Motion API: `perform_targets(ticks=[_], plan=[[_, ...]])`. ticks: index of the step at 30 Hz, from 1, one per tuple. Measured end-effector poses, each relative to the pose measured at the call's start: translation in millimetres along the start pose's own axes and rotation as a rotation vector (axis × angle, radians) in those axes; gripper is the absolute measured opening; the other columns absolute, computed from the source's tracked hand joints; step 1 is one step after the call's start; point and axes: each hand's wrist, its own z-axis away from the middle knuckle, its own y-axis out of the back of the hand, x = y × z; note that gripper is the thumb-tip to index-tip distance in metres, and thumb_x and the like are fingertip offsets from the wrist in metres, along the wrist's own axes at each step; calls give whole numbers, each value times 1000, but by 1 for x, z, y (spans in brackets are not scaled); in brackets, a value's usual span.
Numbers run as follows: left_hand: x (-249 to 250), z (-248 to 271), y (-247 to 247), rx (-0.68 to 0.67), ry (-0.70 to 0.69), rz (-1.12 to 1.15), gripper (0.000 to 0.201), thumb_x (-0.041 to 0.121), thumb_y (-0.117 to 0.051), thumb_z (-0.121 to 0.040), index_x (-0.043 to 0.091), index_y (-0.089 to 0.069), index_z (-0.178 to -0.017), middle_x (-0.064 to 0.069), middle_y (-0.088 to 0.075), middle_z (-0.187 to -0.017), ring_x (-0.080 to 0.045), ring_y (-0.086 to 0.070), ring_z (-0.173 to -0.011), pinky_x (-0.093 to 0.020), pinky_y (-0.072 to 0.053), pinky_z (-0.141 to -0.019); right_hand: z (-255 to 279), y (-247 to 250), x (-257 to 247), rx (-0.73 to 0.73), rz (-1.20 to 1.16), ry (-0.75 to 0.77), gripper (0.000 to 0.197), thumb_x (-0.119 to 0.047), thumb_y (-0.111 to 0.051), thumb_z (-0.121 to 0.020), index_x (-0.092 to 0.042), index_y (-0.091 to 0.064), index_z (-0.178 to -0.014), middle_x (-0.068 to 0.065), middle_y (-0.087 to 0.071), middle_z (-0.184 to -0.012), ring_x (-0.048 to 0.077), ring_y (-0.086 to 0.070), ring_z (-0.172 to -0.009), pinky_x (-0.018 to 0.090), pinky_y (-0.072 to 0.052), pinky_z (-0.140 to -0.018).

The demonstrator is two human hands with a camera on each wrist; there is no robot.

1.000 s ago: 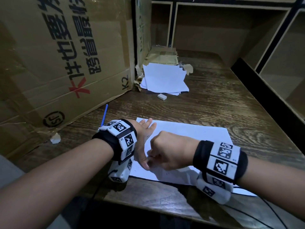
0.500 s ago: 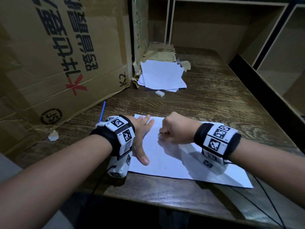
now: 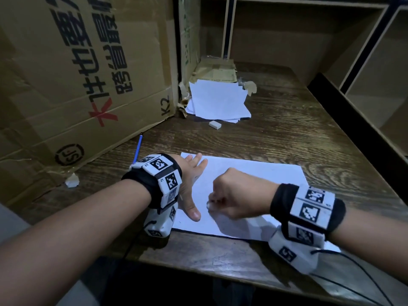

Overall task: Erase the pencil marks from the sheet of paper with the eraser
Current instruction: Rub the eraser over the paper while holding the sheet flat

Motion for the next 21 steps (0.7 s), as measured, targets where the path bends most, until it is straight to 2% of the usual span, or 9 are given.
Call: perform_targets(ticks=[4,6,8,10,12,15,17,19,21], plan=[[-1,2,2,-3,-2,-6,160,77,-80,-53,21,32,-151,2,38,-158,-17,25,-149,-46,-2,-124,-6,14,42,113,64,-158,28,-27,-59,-89,-8,-69,-70,6,-62,-61,26,-49,-59,30,-40,-57],[0,2,2,2,1,-14,159,77,-80,-53,20,31,-152,2,37,-159,-17,25,-150,-47,-3,-125,-7,13,39,165,33,-153,30,-26,-61,-88,-9,-63,-63,5,-55,-55,26,-44,-56,27,-34,-57],[1,2,2,-1,9,-18,159,76,-81,-53,21,31,-152,3,37,-159,-16,25,-149,-46,-2,-125,-4,6,14,114,3,-33,29,-26,-61,-88,-11,-66,-64,5,-56,-56,24,-44,-55,30,-32,-58],[0,0,1,-1,7,-13,160,76,-81,-52,22,32,-152,4,38,-158,-15,26,-149,-44,-1,-124,0,-1,4,20,34,17,30,-29,-59,-89,-10,-68,-67,6,-61,-60,25,-49,-57,33,-37,-59],[-2,1,1,-7,-8,8,160,77,-81,-52,22,32,-152,4,38,-158,-14,27,-149,-43,0,-124,-1,8,26,44,19,-77,31,-28,-58,-88,-7,-64,-65,8,-58,-58,28,-46,-57,36,-41,-59],[-2,2,2,-3,-3,-1,159,77,-80,-53,22,31,-152,4,38,-158,-14,26,-149,-43,0,-124,-6,19,52,146,7,-207,27,-25,-60,-86,-6,-68,-67,4,-54,-55,24,-42,-57,32,-40,-58],[1,3,3,-7,7,-13,159,76,-81,-53,21,32,-151,3,37,-158,-15,25,-149,-44,-1,-124,-10,15,35,121,-13,-161,27,-26,-59,-85,-6,-67,-69,8,-56,-58,27,-45,-58,33,-42,-58],[1,2,3,-16,16,-12,160,76,-81,-52,22,33,-151,3,39,-158,-15,25,-149,-45,-1,-125,-8,8,9,23,-5,-71,28,-29,-59,-88,-10,-68,-69,7,-61,-61,25,-48,-58,34,-41,-59],[1,2,3,-17,9,-12,160,76,-81,-53,21,33,-151,3,39,-158,-15,26,-149,-46,-1,-125,-10,13,18,-10,35,-88,28,-27,-61,-88,-10,-68,-67,8,-61,-61,25,-46,-58,32,-37,-58]])
